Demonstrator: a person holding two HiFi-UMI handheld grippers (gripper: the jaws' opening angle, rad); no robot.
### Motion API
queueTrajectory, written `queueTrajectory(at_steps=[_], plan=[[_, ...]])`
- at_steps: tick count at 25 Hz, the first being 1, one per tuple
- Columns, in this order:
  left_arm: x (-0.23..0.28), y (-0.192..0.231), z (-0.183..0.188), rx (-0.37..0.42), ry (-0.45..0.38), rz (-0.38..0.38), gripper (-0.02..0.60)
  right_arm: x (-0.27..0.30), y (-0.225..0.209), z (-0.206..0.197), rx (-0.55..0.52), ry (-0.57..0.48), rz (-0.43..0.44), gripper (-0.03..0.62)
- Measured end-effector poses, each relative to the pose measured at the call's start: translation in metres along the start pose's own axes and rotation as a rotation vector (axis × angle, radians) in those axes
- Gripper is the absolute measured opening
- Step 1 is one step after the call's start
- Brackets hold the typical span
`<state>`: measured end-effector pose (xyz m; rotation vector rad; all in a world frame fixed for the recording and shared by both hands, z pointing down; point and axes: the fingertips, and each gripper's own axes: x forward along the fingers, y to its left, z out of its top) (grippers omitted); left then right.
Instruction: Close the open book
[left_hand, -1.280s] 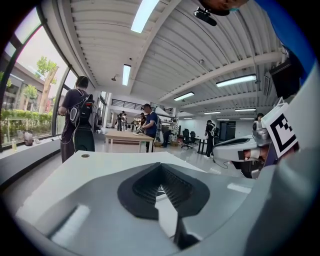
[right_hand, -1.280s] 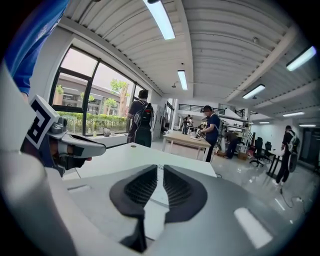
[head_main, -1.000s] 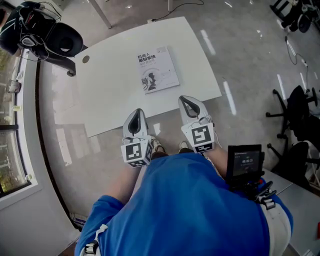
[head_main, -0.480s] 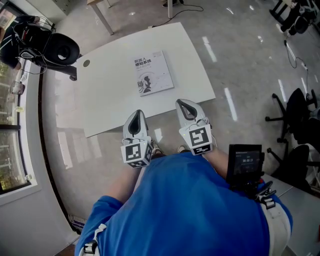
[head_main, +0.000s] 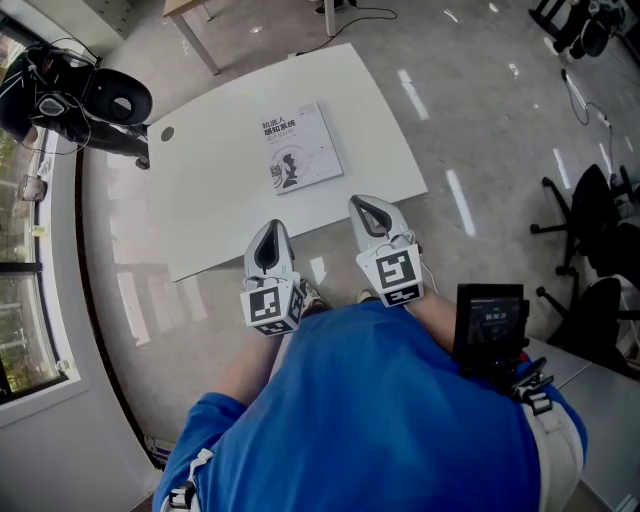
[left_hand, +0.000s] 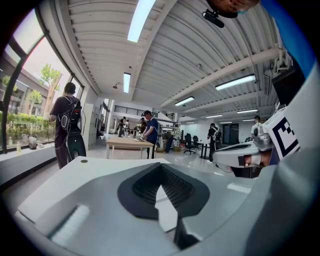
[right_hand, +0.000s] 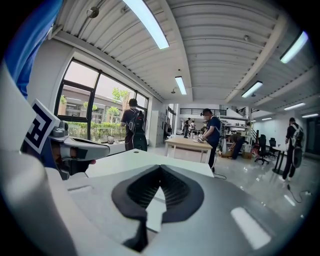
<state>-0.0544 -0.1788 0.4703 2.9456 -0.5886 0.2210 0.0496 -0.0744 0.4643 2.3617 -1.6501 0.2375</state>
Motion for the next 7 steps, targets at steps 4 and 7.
queueTrajectory(at_steps=[4, 7], plan=[[0.001, 0.007, 0.003, -0.004, 0.002, 0.000, 0.006, 0.006, 0.003, 0.003, -0.003, 0.006, -0.005, 0.003], [0.001, 0.014, 0.003, -0.007, 0.002, 0.003, 0.006, 0.011, 0.006, 0.005, -0.006, 0.009, -0.009, 0.003]])
